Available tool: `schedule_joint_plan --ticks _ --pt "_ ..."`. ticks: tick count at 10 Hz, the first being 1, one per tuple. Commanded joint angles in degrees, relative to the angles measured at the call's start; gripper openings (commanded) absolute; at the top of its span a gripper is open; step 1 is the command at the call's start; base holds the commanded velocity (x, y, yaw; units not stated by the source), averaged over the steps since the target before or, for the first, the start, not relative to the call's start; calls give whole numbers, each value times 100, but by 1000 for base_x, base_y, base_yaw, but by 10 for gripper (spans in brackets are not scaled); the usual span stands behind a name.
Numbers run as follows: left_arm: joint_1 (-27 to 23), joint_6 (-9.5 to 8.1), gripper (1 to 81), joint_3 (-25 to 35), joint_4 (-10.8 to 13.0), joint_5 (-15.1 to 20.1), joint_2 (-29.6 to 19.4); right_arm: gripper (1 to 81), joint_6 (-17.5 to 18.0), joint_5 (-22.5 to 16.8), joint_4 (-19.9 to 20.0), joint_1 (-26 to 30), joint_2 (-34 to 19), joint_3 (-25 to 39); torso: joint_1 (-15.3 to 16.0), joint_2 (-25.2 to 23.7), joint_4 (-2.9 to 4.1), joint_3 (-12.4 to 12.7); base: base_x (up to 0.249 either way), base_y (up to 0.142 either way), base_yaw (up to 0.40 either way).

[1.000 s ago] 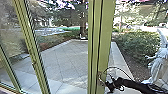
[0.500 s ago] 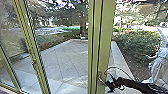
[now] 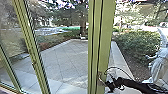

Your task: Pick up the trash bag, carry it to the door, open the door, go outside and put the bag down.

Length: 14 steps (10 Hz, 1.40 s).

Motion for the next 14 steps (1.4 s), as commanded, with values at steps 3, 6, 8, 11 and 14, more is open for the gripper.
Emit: schedule_joint_plan --ticks 3,6,8,11,14 --pt "-252 26 10 25 -9 436 -16 811 101 -338 -127 818 -63 -61 -3 -2 0 0 86 0 0" --pt "-252 26 10 25 -9 436 -16 811 101 -338 -118 870 -142 -34 -3 -9 0 2 86 0 0" --pt "-252 26 10 25 -9 436 -16 811 101 -338 -110 914 -231 -17 -3 -11 -2 5 86 0 0" --pt "-252 34 10 25 -8 436 -7 811 101 -338 -110 958 -371 62 -3 -11 -2 5 87 0 0" --pt "-252 34 10 25 -9 436 1 811 101 -346 -101 1002 -521 185 -3 -11 0 2 88 0 0"
